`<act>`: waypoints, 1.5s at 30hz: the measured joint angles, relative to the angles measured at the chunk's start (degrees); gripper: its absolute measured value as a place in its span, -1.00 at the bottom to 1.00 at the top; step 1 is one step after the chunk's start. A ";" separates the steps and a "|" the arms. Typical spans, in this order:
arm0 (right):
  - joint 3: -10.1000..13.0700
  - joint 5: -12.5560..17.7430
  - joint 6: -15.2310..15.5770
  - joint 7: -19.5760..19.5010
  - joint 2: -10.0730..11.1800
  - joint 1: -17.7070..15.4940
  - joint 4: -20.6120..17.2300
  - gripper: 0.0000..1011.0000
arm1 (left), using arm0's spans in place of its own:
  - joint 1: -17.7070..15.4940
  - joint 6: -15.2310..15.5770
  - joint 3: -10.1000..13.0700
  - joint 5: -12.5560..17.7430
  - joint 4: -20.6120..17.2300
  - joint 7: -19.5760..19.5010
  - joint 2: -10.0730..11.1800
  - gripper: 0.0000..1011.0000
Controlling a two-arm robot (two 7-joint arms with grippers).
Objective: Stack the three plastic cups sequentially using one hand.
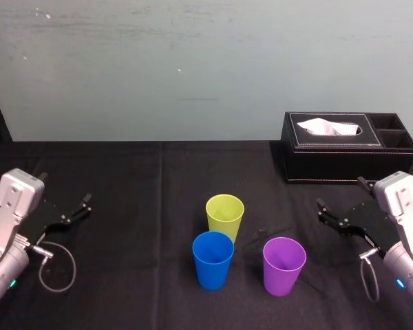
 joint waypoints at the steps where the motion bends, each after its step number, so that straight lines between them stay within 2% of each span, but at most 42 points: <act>1: 0.00 0.00 0.00 0.00 0.00 0.00 0.00 0.98 | 0.00 0.00 0.00 0.00 0.00 0.00 0.00 0.98; 45: 0.00 0.00 0.00 0.00 0.00 0.00 0.00 0.98 | 0.00 0.00 0.00 0.00 0.00 0.00 0.00 0.98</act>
